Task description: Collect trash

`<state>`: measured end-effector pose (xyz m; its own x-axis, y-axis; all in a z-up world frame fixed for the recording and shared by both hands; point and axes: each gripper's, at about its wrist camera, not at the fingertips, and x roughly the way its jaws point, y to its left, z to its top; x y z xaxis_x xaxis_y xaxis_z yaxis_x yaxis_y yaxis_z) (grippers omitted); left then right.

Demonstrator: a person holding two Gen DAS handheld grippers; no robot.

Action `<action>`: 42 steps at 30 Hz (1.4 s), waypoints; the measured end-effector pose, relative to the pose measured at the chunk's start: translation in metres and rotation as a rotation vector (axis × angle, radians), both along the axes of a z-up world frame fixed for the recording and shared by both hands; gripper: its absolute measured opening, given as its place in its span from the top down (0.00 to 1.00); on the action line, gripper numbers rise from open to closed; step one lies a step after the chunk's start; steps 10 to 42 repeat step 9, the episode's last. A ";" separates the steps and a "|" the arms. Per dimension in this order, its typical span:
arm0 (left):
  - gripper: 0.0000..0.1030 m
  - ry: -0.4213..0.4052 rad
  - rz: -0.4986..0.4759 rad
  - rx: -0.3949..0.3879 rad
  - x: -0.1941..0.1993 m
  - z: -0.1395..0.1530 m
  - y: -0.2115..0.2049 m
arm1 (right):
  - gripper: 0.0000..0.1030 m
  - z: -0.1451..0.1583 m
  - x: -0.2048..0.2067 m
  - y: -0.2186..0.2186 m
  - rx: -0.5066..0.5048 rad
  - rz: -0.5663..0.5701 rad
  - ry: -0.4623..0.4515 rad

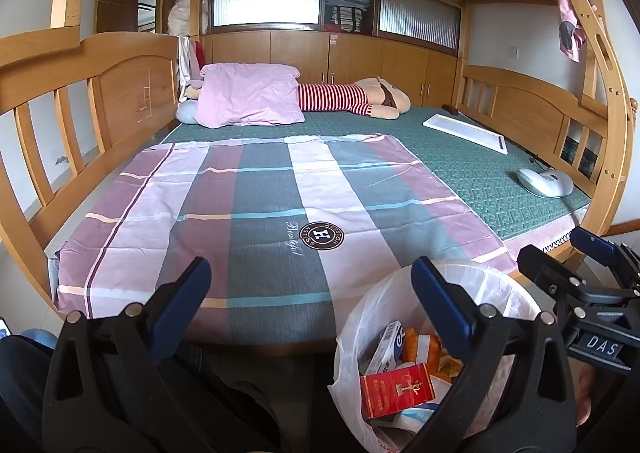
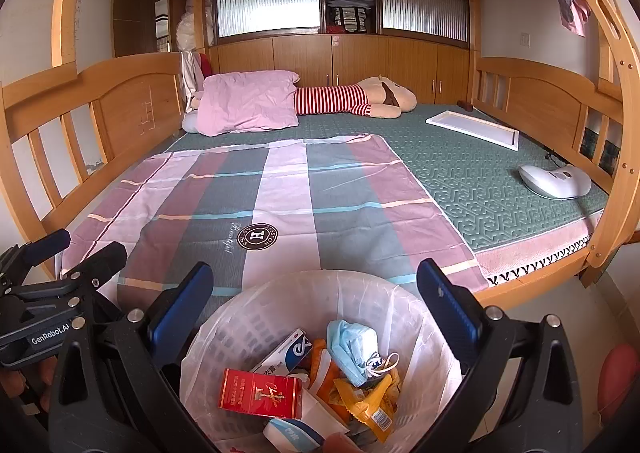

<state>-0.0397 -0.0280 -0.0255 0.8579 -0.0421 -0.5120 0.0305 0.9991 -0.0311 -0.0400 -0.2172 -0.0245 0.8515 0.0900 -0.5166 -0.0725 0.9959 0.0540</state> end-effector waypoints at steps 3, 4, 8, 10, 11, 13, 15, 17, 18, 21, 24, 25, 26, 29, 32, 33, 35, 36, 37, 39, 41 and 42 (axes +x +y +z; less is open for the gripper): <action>0.03 0.001 0.008 -0.005 0.000 0.000 0.001 | 0.03 0.000 0.000 0.000 0.001 0.000 0.000; 0.03 0.003 0.009 -0.006 0.001 0.000 0.002 | 0.03 0.000 0.000 -0.001 0.001 0.001 0.000; 0.03 0.008 0.013 -0.008 0.001 -0.001 0.002 | 0.03 0.000 0.000 -0.001 0.002 -0.001 0.002; 0.03 0.008 0.013 -0.007 0.001 -0.001 0.002 | 0.03 0.000 0.000 -0.001 0.002 0.000 0.002; 0.03 0.008 0.013 -0.007 0.001 -0.001 0.002 | 0.03 0.000 0.000 -0.001 0.002 0.000 0.002; 0.03 0.008 0.013 -0.007 0.001 -0.001 0.002 | 0.03 0.000 0.000 -0.001 0.002 0.000 0.002; 0.03 0.008 0.013 -0.007 0.001 -0.001 0.002 | 0.03 0.000 0.000 -0.001 0.002 0.000 0.002; 0.03 0.008 0.013 -0.007 0.001 -0.001 0.002 | 0.03 0.000 0.000 -0.001 0.002 0.000 0.002; 0.03 0.008 0.013 -0.007 0.001 -0.001 0.002 | 0.03 0.000 0.000 -0.001 0.002 0.000 0.002; 0.03 0.008 0.013 -0.007 0.001 -0.001 0.002 | 0.03 0.000 0.000 -0.001 0.002 0.000 0.002; 0.03 0.008 0.013 -0.007 0.001 -0.001 0.002 | 0.03 0.000 0.000 -0.001 0.002 0.000 0.002; 0.03 0.008 0.013 -0.007 0.001 -0.001 0.002 | 0.03 0.000 0.000 -0.001 0.002 0.000 0.002; 0.03 0.008 0.013 -0.007 0.001 -0.001 0.002 | 0.03 0.000 0.000 -0.001 0.002 0.000 0.002; 0.03 0.008 0.013 -0.007 0.001 -0.001 0.002 | 0.03 0.000 0.000 -0.001 0.002 0.000 0.002; 0.03 0.008 0.013 -0.007 0.001 -0.001 0.002 | 0.03 0.000 0.000 -0.001 0.002 0.000 0.002; 0.03 0.008 0.013 -0.007 0.001 -0.001 0.002 | 0.03 0.000 0.000 -0.001 0.002 0.000 0.002; 0.03 0.008 0.013 -0.007 0.001 -0.001 0.002 | 0.03 0.000 0.000 -0.001 0.002 0.000 0.002; 0.03 0.008 0.013 -0.007 0.001 -0.001 0.002 | 0.03 0.000 0.000 -0.001 0.002 0.000 0.002; 0.03 0.008 0.013 -0.007 0.001 -0.001 0.002 | 0.03 0.000 0.000 -0.001 0.002 0.000 0.002; 0.03 0.008 0.013 -0.007 0.001 -0.001 0.002 | 0.03 0.000 0.000 -0.001 0.002 0.000 0.002; 0.03 0.008 0.013 -0.007 0.001 -0.001 0.002 | 0.03 0.000 0.000 -0.001 0.002 0.000 0.002; 0.03 0.008 0.013 -0.007 0.001 -0.001 0.002 | 0.03 0.000 0.000 -0.001 0.002 0.000 0.002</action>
